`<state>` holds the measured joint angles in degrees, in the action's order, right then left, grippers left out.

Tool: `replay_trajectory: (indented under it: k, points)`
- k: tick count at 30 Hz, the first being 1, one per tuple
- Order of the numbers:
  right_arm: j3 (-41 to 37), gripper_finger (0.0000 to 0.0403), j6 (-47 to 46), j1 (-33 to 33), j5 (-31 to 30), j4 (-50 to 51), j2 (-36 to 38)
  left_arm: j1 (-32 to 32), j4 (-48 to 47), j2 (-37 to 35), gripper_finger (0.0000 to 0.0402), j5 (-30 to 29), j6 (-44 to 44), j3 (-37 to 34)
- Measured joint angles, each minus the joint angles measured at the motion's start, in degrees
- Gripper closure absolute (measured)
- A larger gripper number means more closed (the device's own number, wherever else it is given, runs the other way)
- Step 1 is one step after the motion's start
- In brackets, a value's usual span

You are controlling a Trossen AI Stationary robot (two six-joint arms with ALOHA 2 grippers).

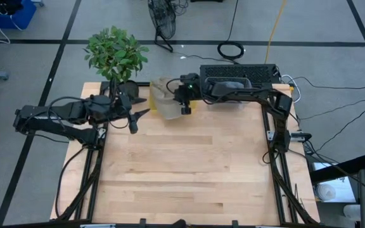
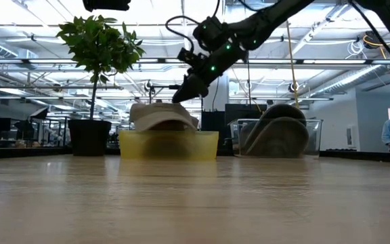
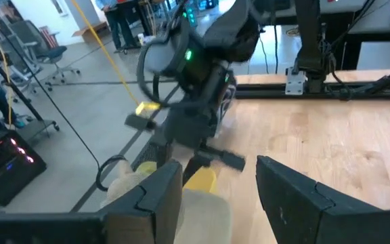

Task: Pick & Place hat
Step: Put the brown cap into the yellow bin

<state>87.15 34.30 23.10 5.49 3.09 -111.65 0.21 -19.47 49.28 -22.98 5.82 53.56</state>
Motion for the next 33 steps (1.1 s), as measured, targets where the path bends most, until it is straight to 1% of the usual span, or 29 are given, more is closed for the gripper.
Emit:
replay_trajectory:
  k: [3, 6, 8, 12, 14, 15, 18, 20, 25, 33]
  points:
    - [0.0, 0.0276, -3.6, -1.1, -2.2, 3.2, 1.8, 0.0, -0.9, 0.0, 0.0211, 0.0, -0.4, 0.0]
    - [0.0, 0.0263, -9.5, -2.2, -2.3, 6.6, 3.4, 0.0, -1.0, 0.0, 0.0211, 0.0, -0.6, 0.0]
    - [0.0, 0.0259, -13.1, -2.9, -0.4, 8.8, 4.2, 0.0, -1.0, 0.0, 0.0211, 0.0, -0.6, 0.0]
    - [-2.9, 0.0257, -17.0, -4.8, 7.7, 8.3, 4.4, 0.0, -1.0, 0.0, 0.0211, 0.0, -0.8, 0.0]
    - [-4.7, 0.026, -17.2, -6.1, 7.4, 8.3, 4.2, 0.0, -1.0, 0.0, 0.0211, 0.0, -0.8, 0.0]
    - [-5.6, 0.0262, -17.1, -6.8, 5.8, 7.9, 4.2, 0.0, -1.1, 0.1, 0.0211, 0.0, -0.9, 0.0]
    - [-8.7, 0.0268, -16.9, -8.1, -0.4, 5.0, 4.4, 0.4, -2.0, 0.6, 0.0211, 0.0, -1.8, 0.0]
    - [-10.7, 0.0272, -17.1, -8.5, -2.3, 2.2, 4.6, 1.0, -1.7, 1.7, 0.0211, 0.0, -2.1, 0.0]
    - [-15.3, 0.0275, -18.7, -8.6, -2.5, -4.2, 4.7, 2.8, -1.8, 4.7, 0.0211, 0.0, -1.9, -0.1]
    - [-23.7, 0.0275, -21.9, -6.8, -2.5, -19.1, 4.7, 5.9, -0.6, 7.6, 0.0211, 0.0, -1.2, -0.1]
